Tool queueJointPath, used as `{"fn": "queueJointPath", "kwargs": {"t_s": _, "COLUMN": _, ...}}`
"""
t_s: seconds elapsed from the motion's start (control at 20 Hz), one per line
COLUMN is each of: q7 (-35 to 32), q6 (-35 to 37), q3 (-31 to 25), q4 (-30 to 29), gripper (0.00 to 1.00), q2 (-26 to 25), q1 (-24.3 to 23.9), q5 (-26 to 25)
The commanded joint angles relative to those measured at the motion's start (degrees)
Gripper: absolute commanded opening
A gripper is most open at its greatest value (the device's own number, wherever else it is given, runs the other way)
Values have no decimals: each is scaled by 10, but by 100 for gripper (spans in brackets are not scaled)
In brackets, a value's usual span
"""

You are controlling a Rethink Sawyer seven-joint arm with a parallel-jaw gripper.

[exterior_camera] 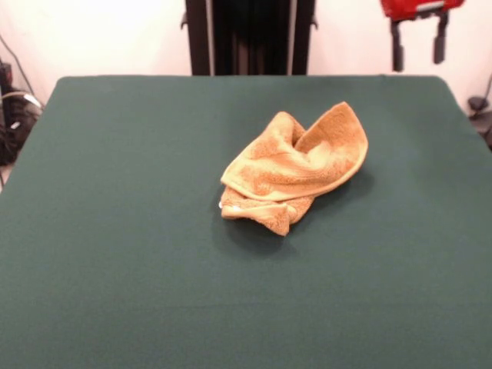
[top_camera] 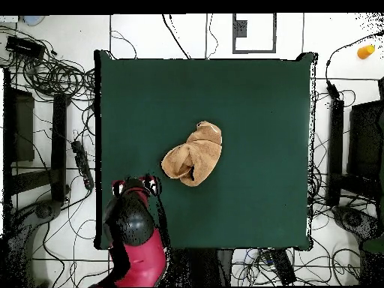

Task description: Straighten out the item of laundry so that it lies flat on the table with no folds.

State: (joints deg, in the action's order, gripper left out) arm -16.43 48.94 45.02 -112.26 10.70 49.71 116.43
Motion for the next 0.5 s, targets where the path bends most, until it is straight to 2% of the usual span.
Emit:
{"fn": "queueJointPath", "kwargs": {"t_s": 0.05, "q7": -143, "q6": -62, "q3": -46, "q4": 122, "gripper": 100, "q2": -5, "q1": -88, "q5": -171}}
{"fn": "queueJointPath", "kwargs": {"t_s": 0.25, "q7": -159, "q6": -108, "q3": -80, "q4": 183, "gripper": 100, "q2": -24, "q1": -135, "q5": -211}}
{"fn": "queueJointPath", "kwargs": {"t_s": 0.4, "q7": -194, "q6": -141, "q3": -103, "q4": 216, "gripper": 100, "q2": -30, "q1": -160, "q5": -229}}
{"fn": "queueJointPath", "kwargs": {"t_s": 0.5, "q7": -221, "q6": -144, "q3": -114, "q4": 231, "gripper": 100, "q2": -31, "q1": -176, "q5": -260}}
